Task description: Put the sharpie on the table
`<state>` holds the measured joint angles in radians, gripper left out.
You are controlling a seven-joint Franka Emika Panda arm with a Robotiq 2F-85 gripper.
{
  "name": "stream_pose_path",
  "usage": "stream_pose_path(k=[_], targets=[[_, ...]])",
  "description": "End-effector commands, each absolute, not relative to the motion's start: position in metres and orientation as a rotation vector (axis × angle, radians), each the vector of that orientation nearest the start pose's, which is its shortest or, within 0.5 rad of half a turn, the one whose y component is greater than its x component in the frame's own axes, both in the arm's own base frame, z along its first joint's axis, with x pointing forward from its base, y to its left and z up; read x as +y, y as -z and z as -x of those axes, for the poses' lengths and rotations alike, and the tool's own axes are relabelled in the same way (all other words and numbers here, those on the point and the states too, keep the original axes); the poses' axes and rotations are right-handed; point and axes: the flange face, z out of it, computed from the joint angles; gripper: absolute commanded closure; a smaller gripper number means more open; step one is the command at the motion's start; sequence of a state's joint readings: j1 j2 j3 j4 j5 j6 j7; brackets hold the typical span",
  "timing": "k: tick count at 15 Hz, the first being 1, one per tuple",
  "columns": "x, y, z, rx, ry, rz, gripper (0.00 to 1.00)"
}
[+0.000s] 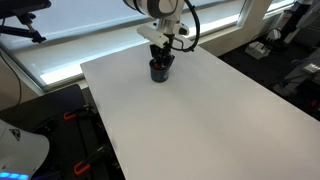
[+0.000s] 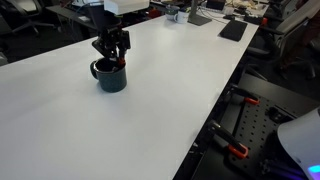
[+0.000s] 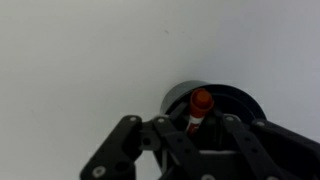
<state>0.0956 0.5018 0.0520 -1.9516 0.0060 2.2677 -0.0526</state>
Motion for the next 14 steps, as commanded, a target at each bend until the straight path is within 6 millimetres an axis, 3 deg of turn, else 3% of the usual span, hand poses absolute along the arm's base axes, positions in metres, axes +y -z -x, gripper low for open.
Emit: stream_pose_path(k=[1, 4, 9, 12, 14], targets=[[0.088, -0.229, -0.605, -0.263, -0.281, 3.096, 0.94], [0.088, -0.272, -0.615, -0.258, -0.208, 3.091, 0.94], [0.080, -0.366, -0.621, -0.246, -0.143, 3.056, 0.94], [0.067, -0.417, -0.625, -0.186, -0.064, 3.040, 0.94], [0.048, -0.437, -0.634, -0.117, 0.063, 3.062, 0.94]])
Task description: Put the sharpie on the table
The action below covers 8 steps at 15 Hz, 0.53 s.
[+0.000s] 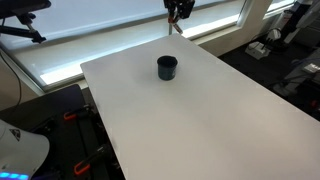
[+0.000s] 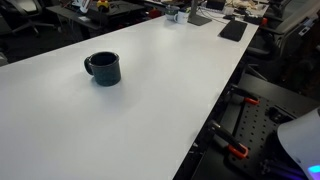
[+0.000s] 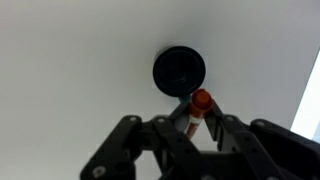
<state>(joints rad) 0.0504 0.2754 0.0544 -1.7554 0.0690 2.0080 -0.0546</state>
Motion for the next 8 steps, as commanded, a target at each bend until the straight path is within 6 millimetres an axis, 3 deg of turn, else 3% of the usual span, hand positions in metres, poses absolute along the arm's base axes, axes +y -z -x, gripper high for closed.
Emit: stream_pose_path(k=[1, 3, 4, 8], targets=[[0.035, -0.441, -0.639, -0.071, 0.120, 3.073, 0.94], [0.011, -0.437, -0.646, 0.017, 0.193, 3.091, 0.94], [-0.003, -0.425, -0.647, 0.075, 0.231, 3.102, 0.94], [-0.047, -0.349, -0.648, 0.260, 0.255, 3.138, 0.94]])
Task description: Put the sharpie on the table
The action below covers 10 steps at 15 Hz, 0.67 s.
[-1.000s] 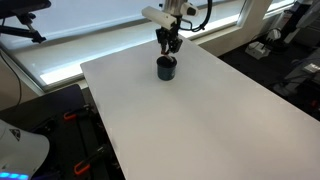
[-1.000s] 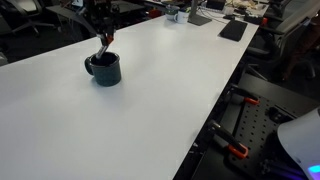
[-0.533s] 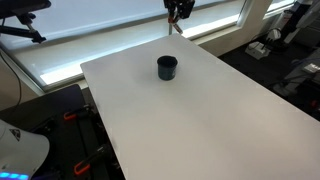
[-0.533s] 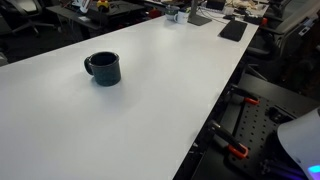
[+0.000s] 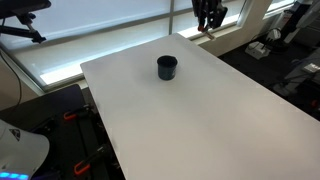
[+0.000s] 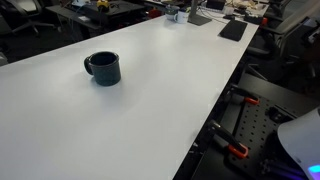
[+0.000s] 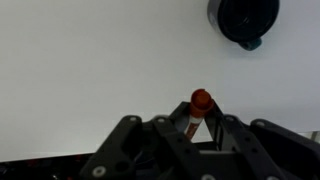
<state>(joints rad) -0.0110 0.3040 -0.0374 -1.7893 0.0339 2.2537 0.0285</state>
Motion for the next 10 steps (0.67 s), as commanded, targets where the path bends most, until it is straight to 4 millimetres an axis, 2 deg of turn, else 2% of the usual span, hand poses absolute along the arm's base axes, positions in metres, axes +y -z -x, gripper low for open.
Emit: stream_pose_path(k=[1, 3, 5, 10], targets=[[-0.054, -0.327, -0.647, 0.286, 0.254, 3.150, 0.94], [-0.069, -0.288, -0.647, 0.322, 0.282, 3.174, 0.94], [-0.081, -0.260, -0.648, 0.344, 0.337, 3.189, 0.94], [-0.095, -0.220, -0.651, 0.341, 0.541, 3.222, 0.94]])
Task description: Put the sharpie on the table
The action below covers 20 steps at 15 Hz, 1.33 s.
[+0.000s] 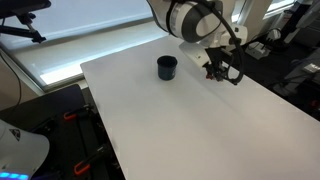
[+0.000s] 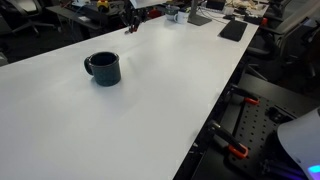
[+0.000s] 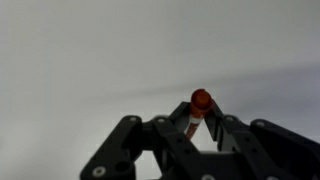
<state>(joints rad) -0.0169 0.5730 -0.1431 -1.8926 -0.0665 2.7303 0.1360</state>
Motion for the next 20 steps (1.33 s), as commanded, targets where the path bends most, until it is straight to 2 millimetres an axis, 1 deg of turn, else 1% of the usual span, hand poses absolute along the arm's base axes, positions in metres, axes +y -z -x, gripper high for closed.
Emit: stream_pose_path(k=[1, 3, 5, 7, 9, 10, 11, 12, 14, 15, 16, 17, 18, 19, 20], targets=[[-0.096, -0.214, -0.651, 0.338, 0.586, 3.223, 0.94], [-0.098, -0.202, -0.650, 0.330, 0.637, 3.233, 0.94], [-0.098, -0.185, -0.646, 0.323, 0.633, 3.247, 0.94], [-0.097, -0.167, -0.639, 0.328, 0.556, 3.267, 0.94], [-0.095, -0.154, -0.634, 0.340, 0.480, 3.273, 0.94], [-0.095, -0.148, -0.633, 0.344, 0.443, 3.275, 0.78], [-0.095, -0.145, -0.631, 0.350, 0.411, 3.278, 0.52], [-0.095, -0.143, -0.631, 0.360, 0.384, 3.277, 0.51], [-0.095, -0.139, -0.628, 0.363, 0.253, 3.280, 0.38], [-0.093, -0.137, -0.623, 0.358, 0.104, 3.281, 0.29], [-0.098, -0.131, -0.627, 0.341, 0.247, 3.298, 0.48], [-0.096, -0.128, -0.625, 0.349, 0.172, 3.300, 0.39], [-0.095, -0.128, -0.624, 0.350, 0.144, 3.298, 0.32], [-0.095, -0.128, -0.624, 0.350, 0.135, 3.298, 0.29], [-0.095, -0.128, -0.625, 0.351, 0.134, 3.298, 0.29]])
